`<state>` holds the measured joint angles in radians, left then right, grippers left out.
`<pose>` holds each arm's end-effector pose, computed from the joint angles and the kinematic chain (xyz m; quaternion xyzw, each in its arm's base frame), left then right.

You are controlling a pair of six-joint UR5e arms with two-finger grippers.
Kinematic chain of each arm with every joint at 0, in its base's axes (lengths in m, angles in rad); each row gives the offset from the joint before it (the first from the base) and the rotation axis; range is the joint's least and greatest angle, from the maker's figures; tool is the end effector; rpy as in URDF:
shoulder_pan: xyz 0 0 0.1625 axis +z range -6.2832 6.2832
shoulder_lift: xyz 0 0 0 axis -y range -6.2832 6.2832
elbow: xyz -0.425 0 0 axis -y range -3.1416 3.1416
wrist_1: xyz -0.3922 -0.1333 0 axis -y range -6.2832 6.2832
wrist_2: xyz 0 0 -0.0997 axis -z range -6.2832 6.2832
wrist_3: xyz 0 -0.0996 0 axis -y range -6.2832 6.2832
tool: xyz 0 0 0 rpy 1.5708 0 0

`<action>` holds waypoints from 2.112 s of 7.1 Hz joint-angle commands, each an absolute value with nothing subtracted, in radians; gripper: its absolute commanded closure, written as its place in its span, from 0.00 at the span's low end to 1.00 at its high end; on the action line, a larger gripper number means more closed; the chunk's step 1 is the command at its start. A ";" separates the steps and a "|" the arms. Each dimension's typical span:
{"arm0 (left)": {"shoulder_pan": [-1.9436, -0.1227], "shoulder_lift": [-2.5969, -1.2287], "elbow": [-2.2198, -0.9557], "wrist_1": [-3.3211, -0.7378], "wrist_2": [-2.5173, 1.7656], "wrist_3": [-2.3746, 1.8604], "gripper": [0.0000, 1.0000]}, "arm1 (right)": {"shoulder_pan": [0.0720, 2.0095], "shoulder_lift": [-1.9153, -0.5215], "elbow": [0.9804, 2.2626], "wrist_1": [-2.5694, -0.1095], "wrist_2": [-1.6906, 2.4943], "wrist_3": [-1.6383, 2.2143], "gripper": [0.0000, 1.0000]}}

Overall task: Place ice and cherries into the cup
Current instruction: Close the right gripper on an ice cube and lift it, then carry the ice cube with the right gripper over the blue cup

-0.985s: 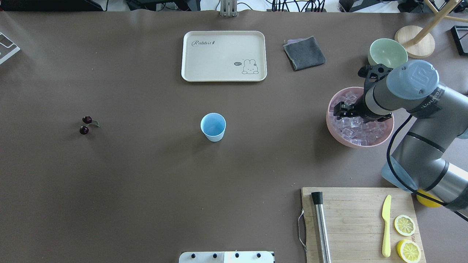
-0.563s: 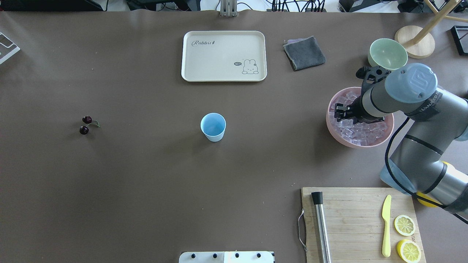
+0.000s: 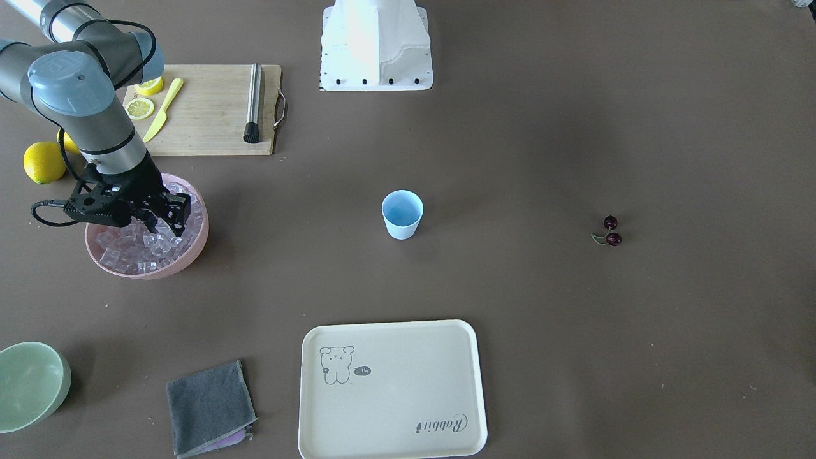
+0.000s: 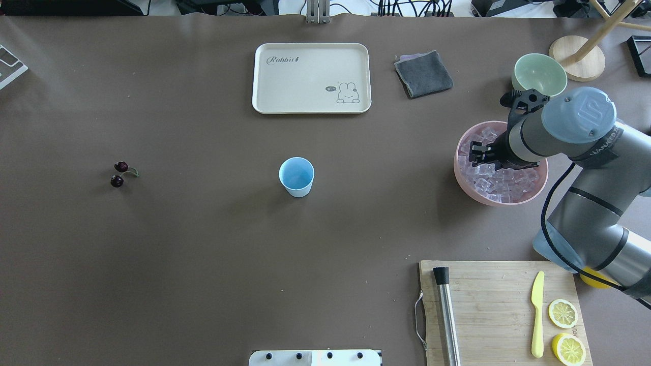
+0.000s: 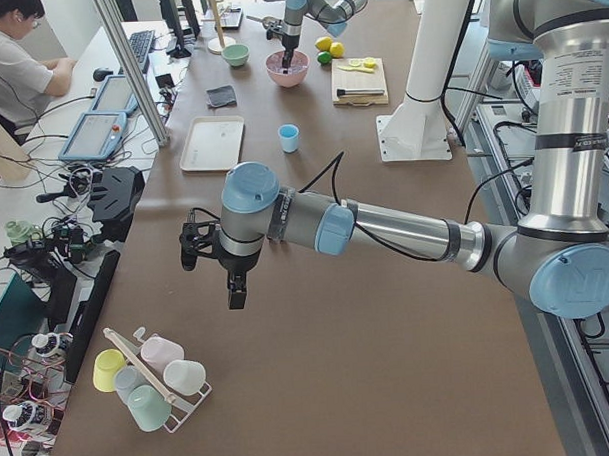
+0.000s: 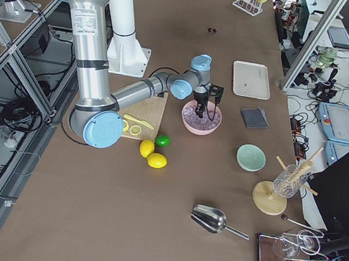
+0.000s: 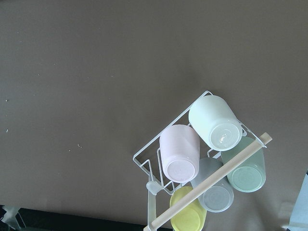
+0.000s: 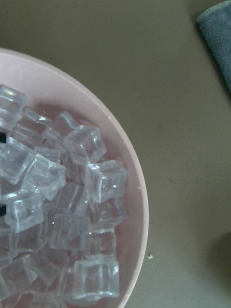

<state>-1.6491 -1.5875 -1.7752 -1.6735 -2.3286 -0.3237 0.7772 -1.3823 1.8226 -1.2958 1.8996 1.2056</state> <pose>-0.1043 -0.5007 0.5383 0.1040 0.3806 -0.1246 0.9104 -0.3365 -0.4729 0.4186 0.0577 -0.3734 0.1329 0.9163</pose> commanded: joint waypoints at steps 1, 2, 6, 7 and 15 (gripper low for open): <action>-1.649 -1.586 -1.773 -1.674 -2.329 -0.324 0.02 | 0.822 -1.402 1.879 -1.308 1.919 1.195 1.00; -1.649 -1.586 -1.770 -1.674 -2.329 -0.324 0.02 | 0.847 -1.402 1.890 -1.310 1.931 1.195 1.00; -1.647 -1.572 -1.781 -1.675 -2.332 -0.324 0.02 | 0.853 -1.274 1.907 -1.310 1.974 1.210 1.00; -1.647 -1.574 -1.781 -1.675 -2.335 -0.324 0.02 | 0.838 -1.220 1.901 -1.312 1.976 1.210 1.00; -1.632 -1.574 -1.784 -1.732 -2.338 -0.325 0.02 | 0.591 -0.859 1.732 -1.301 1.844 1.219 1.00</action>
<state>-1.6344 -1.5739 -1.7837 -1.7311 -2.3378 -0.3241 0.6332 -0.9111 1.7783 -1.3029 1.8813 1.2161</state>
